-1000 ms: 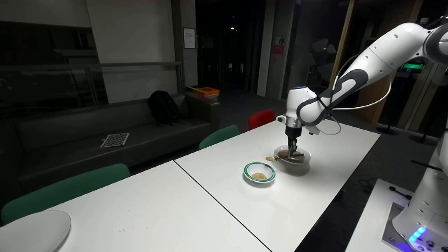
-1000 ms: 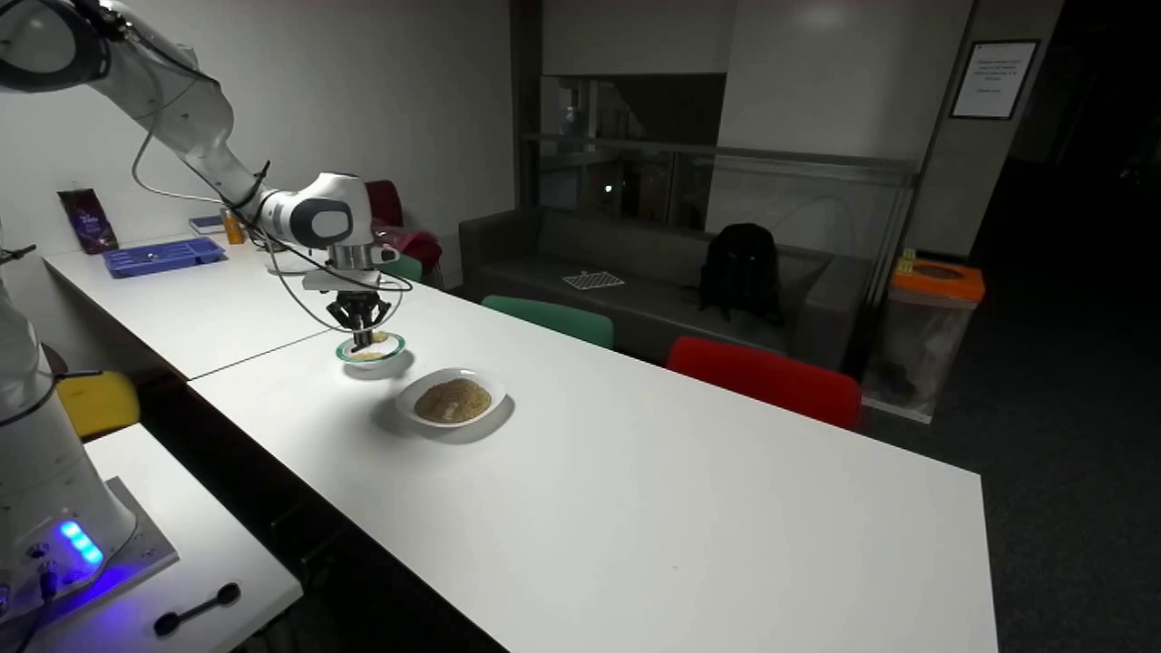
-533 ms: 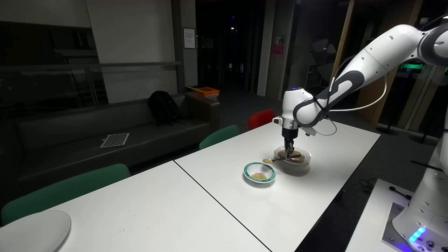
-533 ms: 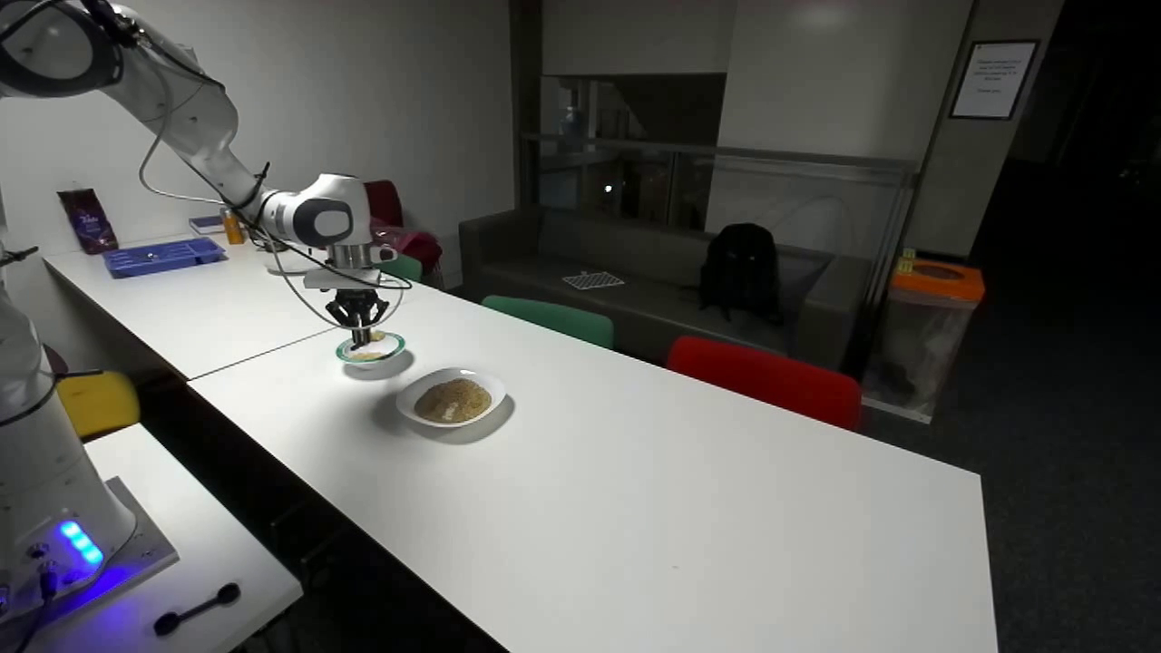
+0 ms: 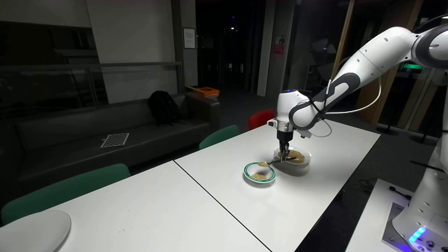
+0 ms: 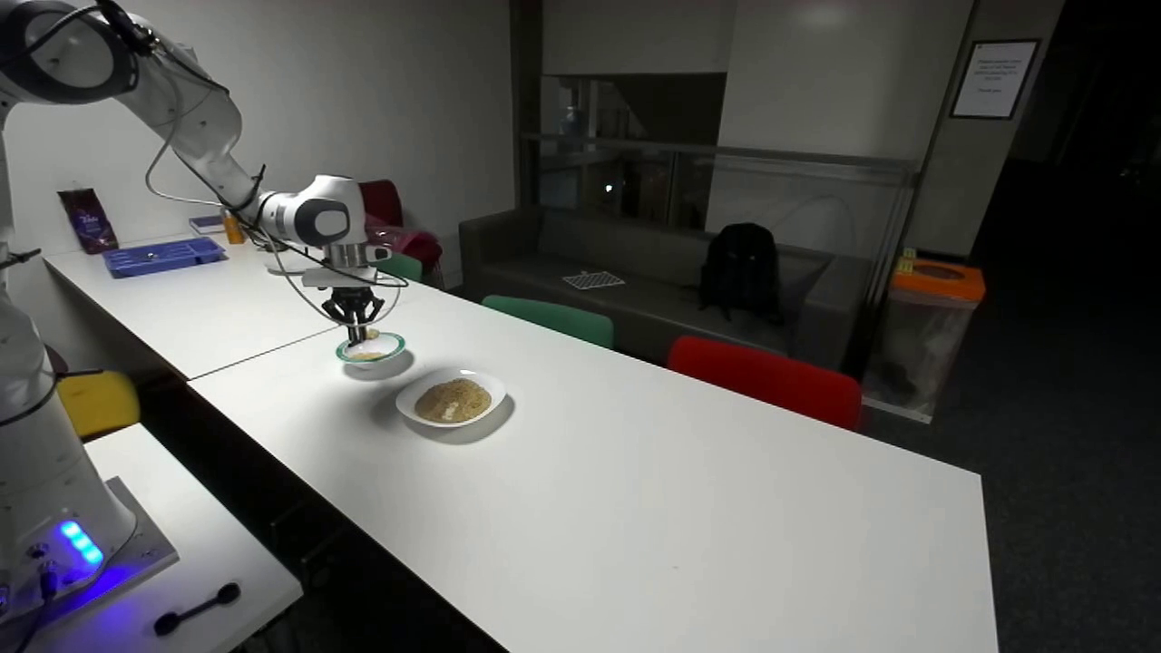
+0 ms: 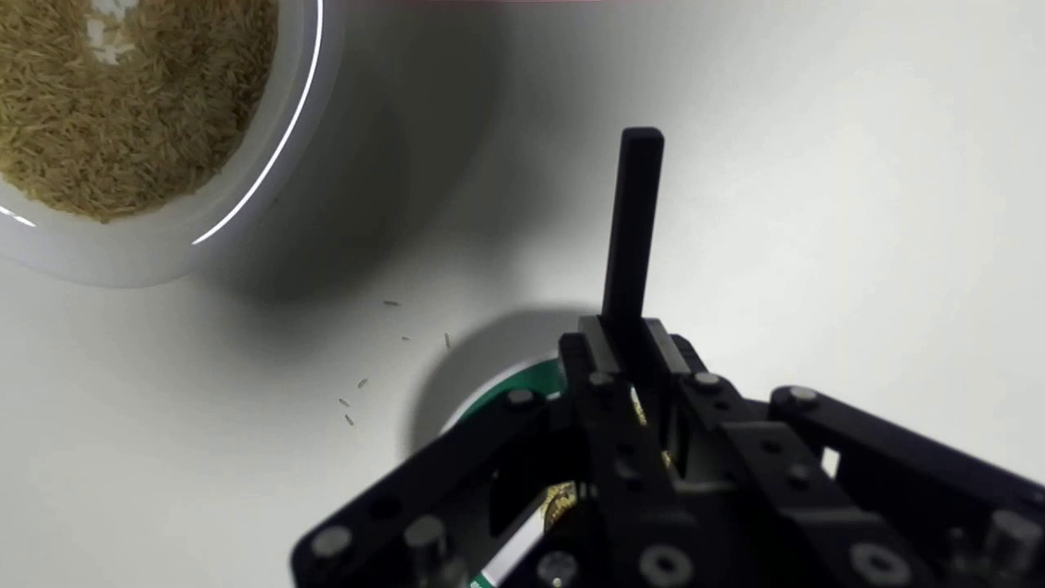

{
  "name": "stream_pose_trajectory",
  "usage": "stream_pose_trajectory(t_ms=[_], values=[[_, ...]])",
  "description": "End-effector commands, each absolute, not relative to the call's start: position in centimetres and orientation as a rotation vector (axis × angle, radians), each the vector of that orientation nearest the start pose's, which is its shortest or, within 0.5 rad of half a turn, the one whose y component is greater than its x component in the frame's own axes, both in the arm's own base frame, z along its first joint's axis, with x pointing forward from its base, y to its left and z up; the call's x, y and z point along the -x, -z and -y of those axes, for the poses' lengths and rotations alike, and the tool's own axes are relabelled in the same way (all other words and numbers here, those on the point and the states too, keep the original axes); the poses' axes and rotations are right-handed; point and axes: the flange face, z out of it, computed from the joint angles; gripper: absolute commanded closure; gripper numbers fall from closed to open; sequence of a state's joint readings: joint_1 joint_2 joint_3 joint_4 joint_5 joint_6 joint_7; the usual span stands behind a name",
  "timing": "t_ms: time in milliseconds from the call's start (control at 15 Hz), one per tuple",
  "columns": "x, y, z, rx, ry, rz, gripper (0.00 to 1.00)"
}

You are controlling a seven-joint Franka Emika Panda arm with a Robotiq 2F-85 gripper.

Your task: Use the spoon to put sugar in the green and white bowl

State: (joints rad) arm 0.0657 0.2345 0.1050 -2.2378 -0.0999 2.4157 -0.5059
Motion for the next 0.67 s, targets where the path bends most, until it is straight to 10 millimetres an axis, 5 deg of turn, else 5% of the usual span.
stream_pose_trajectory(t_ms=[0,600], values=[[-53.81,-26.72,-10.85,2.968,-0.129,1.187,0.97],[-54.06,-26.43,-10.67,3.018,-0.18,1.288,0.97]])
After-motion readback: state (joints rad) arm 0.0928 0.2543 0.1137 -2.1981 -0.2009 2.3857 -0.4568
